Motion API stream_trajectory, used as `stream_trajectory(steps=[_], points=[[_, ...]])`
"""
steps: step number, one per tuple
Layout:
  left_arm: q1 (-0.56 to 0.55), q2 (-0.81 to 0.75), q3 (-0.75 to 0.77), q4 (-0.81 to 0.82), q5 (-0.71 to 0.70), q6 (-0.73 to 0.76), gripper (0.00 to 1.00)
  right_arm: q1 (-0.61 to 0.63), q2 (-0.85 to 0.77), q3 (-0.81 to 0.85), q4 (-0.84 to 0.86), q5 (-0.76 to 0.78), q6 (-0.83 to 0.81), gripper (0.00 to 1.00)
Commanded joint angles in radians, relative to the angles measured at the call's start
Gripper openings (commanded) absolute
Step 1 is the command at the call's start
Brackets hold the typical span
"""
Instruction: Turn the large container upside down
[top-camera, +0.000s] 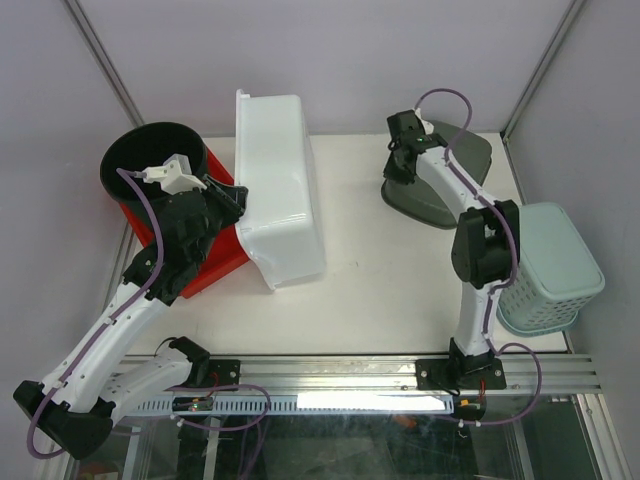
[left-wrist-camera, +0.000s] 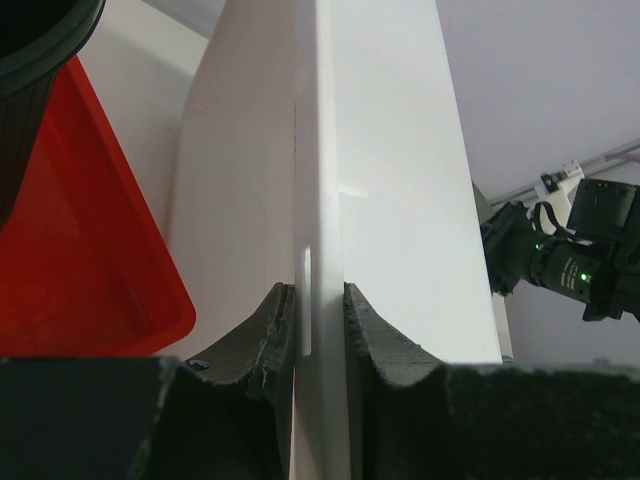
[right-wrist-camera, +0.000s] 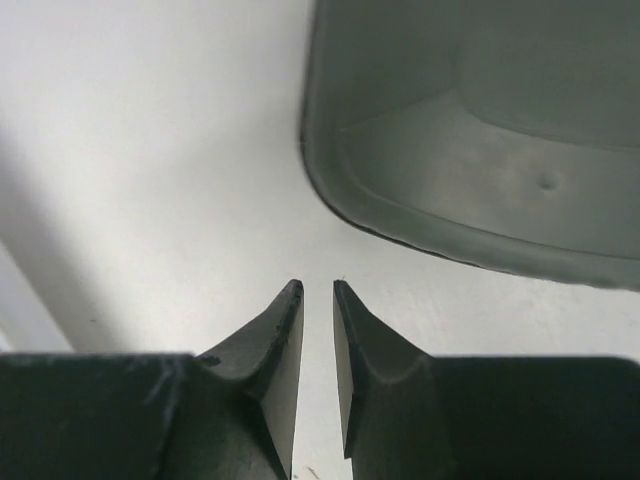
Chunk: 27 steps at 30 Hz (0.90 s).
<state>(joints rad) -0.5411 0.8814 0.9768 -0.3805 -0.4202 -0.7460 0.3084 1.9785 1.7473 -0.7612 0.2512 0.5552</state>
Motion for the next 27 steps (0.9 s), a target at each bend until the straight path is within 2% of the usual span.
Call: stream_trajectory(steps=[1,6,9,12,16,19,24,27], points=[[0.006,0.004,-0.006,0.004,-0.005,-0.010,0.00,0.059,0.124,0.196,0.052,-0.041,-0.022,0.23],[0.006,0.000,-0.010,0.005,0.001,-0.009,0.00,0.052,0.312,0.410,-0.026,-0.040,0.008,0.24],[0.006,0.006,-0.008,0.004,0.008,-0.004,0.00,0.039,0.353,0.460,-0.085,-0.023,0.023,0.24],[0.006,0.005,-0.010,0.002,0.014,-0.001,0.00,0.011,0.291,0.336,-0.068,0.033,0.032,0.24],[0.006,0.017,-0.006,0.002,0.015,0.009,0.00,-0.057,0.125,0.064,0.027,0.060,0.044,0.23],[0.006,0.030,-0.004,0.004,0.019,0.006,0.00,-0.101,0.016,-0.078,0.069,0.108,0.046,0.22],[0.006,0.036,-0.005,0.011,0.013,0.006,0.00,-0.118,-0.071,-0.135,0.106,0.082,0.041,0.21],[0.006,0.037,-0.002,0.010,0.006,0.009,0.00,-0.067,-0.043,-0.067,0.125,0.076,0.004,0.22]])
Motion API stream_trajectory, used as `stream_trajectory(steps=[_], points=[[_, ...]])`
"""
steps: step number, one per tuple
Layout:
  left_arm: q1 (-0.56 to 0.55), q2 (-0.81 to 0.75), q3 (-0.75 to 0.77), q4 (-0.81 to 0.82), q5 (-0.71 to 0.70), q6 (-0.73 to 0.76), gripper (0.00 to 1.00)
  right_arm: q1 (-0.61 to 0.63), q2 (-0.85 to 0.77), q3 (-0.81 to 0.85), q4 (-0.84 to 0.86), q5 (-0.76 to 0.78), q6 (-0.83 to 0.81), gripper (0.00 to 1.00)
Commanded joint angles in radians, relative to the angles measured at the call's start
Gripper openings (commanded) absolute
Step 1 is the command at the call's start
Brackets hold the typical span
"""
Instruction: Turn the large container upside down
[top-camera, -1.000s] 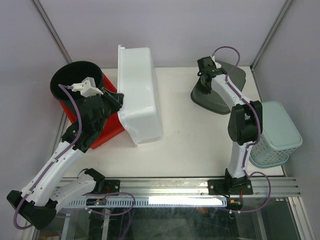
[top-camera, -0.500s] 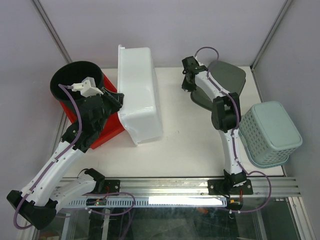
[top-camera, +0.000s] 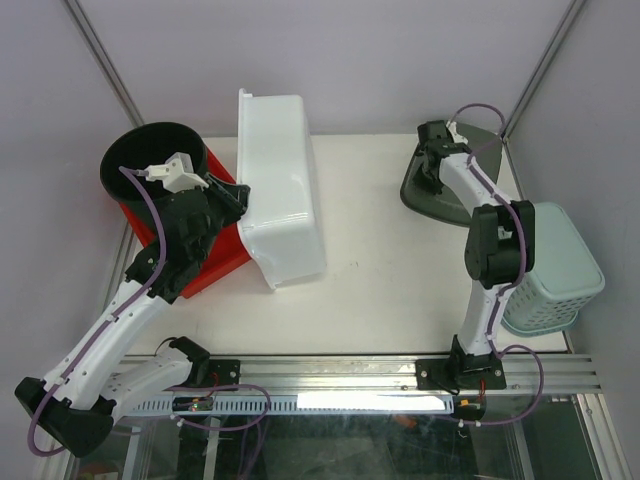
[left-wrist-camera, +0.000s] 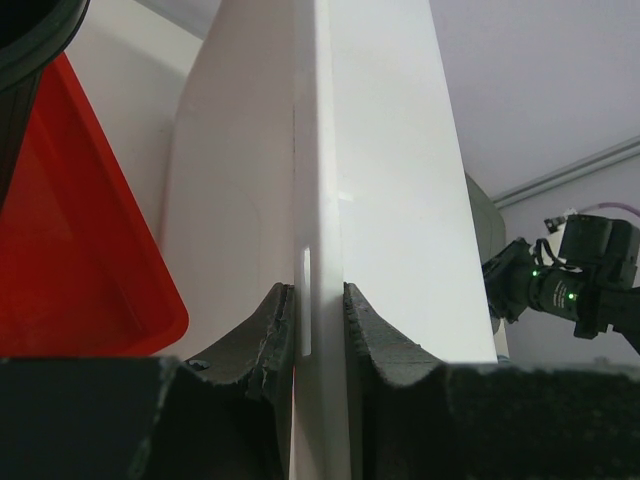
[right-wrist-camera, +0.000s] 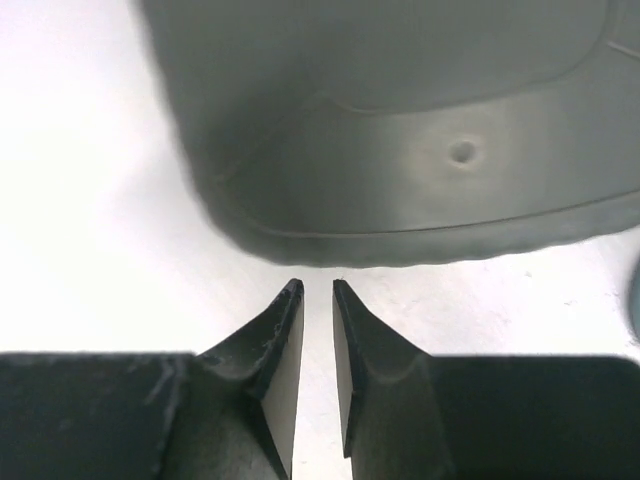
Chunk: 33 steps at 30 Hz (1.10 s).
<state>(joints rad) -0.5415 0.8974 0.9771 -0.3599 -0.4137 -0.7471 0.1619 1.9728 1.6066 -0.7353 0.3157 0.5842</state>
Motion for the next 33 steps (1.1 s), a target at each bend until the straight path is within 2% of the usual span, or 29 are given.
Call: stream_trajectory(steps=[1,8,10,12,14,19,22,28,33], points=[[0.007,0.021,-0.001,-0.010,-0.001,0.011,0.00,0.095,-0.013,0.111,0.092,0.008,-0.034,0.22],[0.006,0.016,-0.002,-0.011,0.006,0.013,0.00,0.133,0.286,0.483,-0.061,-0.006,-0.052,0.23],[0.006,0.019,-0.007,-0.010,0.002,0.011,0.00,0.131,0.366,0.598,-0.140,0.025,-0.047,0.23],[0.006,0.033,-0.004,-0.010,0.003,0.013,0.00,0.118,0.396,0.642,-0.201,0.080,-0.032,0.23],[0.006,0.043,0.002,-0.010,0.013,0.016,0.00,0.084,0.360,0.573,-0.200,0.109,-0.013,0.22],[0.006,0.049,0.006,-0.003,0.018,0.016,0.00,-0.026,0.140,0.235,-0.054,0.084,0.029,0.21],[0.006,0.052,0.005,0.004,0.024,0.018,0.00,-0.037,0.038,0.121,0.005,0.097,0.016,0.20],[0.006,0.055,0.006,0.009,0.050,0.018,0.00,-0.036,0.006,0.101,-0.012,0.057,0.022,0.21],[0.007,0.062,0.010,0.034,0.113,0.030,0.00,-0.003,-0.073,0.055,0.072,-0.108,-0.009,0.23]])
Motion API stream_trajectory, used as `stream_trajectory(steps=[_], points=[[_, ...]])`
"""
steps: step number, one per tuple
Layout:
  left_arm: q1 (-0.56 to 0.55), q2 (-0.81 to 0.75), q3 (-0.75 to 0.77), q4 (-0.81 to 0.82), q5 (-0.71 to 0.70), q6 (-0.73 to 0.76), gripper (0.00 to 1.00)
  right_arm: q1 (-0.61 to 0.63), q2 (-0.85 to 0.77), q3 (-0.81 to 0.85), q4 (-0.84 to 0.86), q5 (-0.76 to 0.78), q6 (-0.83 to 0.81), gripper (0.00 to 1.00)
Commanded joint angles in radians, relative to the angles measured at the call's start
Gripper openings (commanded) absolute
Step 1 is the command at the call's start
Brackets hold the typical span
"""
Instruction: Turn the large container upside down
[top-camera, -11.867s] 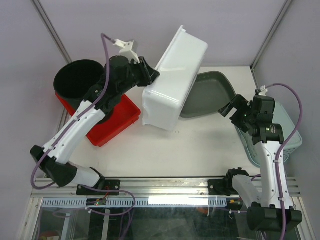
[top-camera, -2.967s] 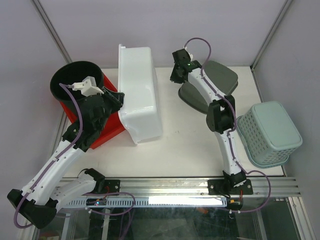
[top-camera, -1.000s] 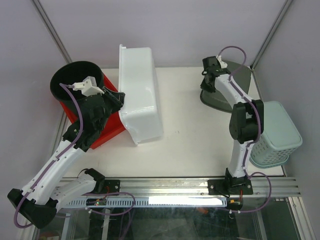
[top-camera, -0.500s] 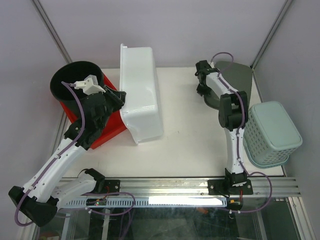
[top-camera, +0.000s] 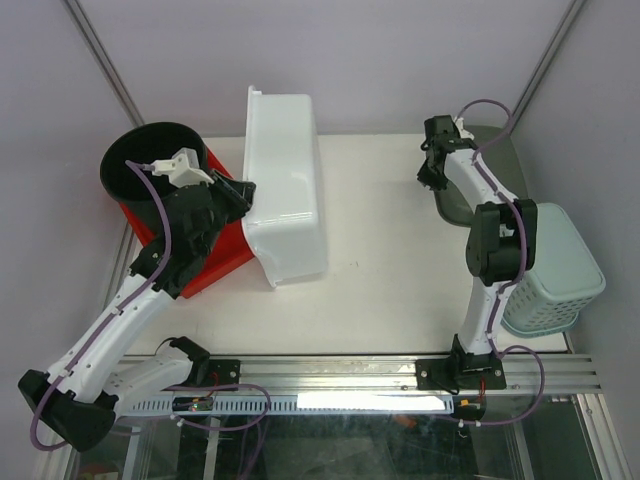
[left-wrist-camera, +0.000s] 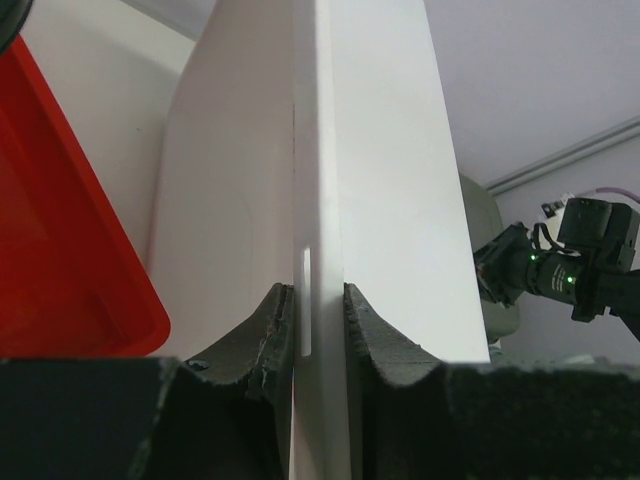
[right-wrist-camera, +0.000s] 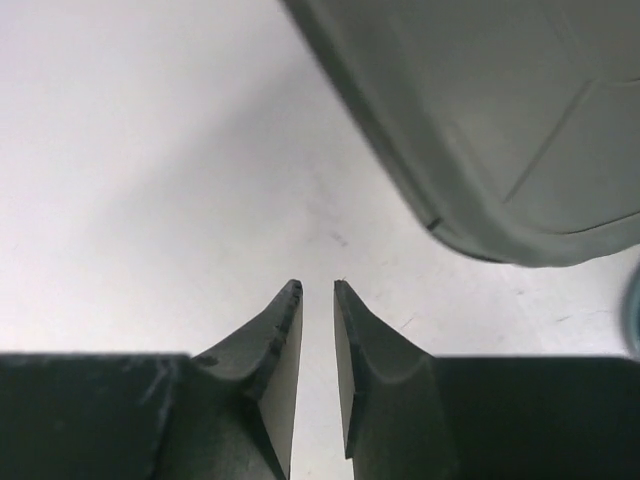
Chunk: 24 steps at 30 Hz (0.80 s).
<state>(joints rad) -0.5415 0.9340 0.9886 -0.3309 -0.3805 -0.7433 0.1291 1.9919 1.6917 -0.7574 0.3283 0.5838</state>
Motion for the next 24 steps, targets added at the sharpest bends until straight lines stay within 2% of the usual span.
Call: stream_trajectory(steps=[1,4,6,10,14,19,24], points=[[0.006,0.032,0.002,0.020,0.112,0.032,0.00,0.041,-0.120,-0.042,0.115,-0.161,-0.021,0.24],[0.006,0.063,0.019,0.081,0.242,0.045,0.00,0.054,-0.233,-0.100,0.167,-0.305,-0.055,0.34],[0.006,0.090,0.032,0.127,0.330,0.036,0.00,0.053,-0.332,-0.158,0.188,-0.354,-0.074,0.44],[0.005,0.152,0.061,0.228,0.460,-0.020,0.00,0.021,-0.533,-0.250,0.145,-0.356,-0.098,0.61],[-0.002,0.289,0.165,0.331,0.557,-0.099,0.00,-0.030,-0.721,-0.320,0.055,-0.306,-0.108,0.71],[-0.013,0.432,0.208,0.467,0.567,-0.270,0.00,-0.084,-0.871,-0.308,-0.053,-0.304,-0.117,0.72],[-0.032,0.488,0.228,0.523,0.471,-0.448,0.00,-0.096,-0.954,-0.258,-0.166,-0.125,-0.138,0.72]])
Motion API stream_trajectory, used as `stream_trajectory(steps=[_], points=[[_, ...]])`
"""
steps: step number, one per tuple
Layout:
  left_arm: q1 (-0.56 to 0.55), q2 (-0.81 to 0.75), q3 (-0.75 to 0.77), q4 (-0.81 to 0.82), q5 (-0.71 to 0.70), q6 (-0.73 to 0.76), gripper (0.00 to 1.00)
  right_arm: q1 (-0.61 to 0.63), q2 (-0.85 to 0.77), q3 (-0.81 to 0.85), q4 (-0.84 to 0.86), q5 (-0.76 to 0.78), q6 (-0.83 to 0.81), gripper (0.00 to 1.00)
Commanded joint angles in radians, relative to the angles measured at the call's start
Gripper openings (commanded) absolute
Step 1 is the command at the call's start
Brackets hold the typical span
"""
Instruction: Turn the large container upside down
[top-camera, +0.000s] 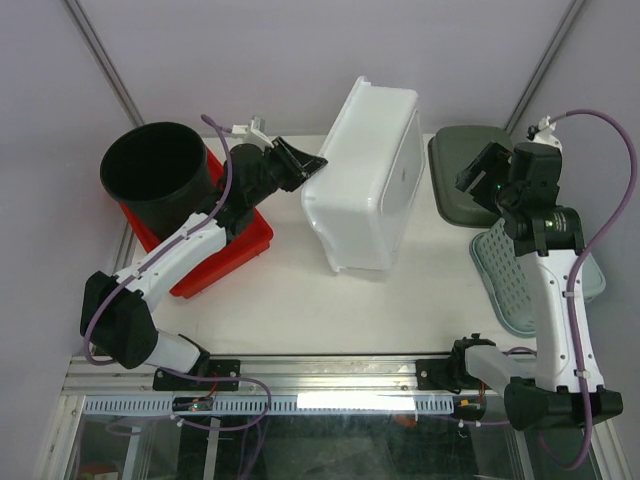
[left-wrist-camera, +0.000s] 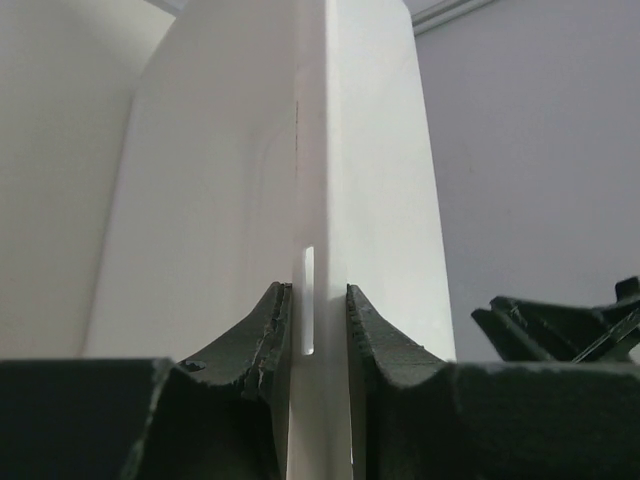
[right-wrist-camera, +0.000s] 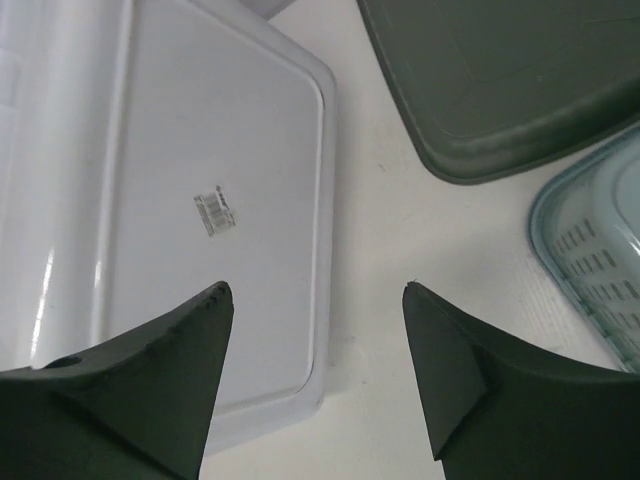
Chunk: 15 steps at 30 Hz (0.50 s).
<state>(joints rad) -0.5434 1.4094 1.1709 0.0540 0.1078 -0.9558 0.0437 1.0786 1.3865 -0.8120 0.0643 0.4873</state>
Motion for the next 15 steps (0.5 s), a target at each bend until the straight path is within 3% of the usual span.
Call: stream_trajectory(steps=[1,7,15], points=[[-0.032,0.013,0.046,0.142,-0.046,-0.255,0.00,-0.012,-0.047,0.060,-0.123,0.154,-0.052,0.72],[-0.030,0.059,0.039,0.119,-0.175,-0.247,0.00,-0.017,-0.082,0.089,-0.147,0.160,-0.062,0.72],[-0.029,0.073,-0.095,0.107,-0.201,-0.214,0.00,-0.018,-0.101,0.049,-0.148,0.180,-0.066,0.72]])
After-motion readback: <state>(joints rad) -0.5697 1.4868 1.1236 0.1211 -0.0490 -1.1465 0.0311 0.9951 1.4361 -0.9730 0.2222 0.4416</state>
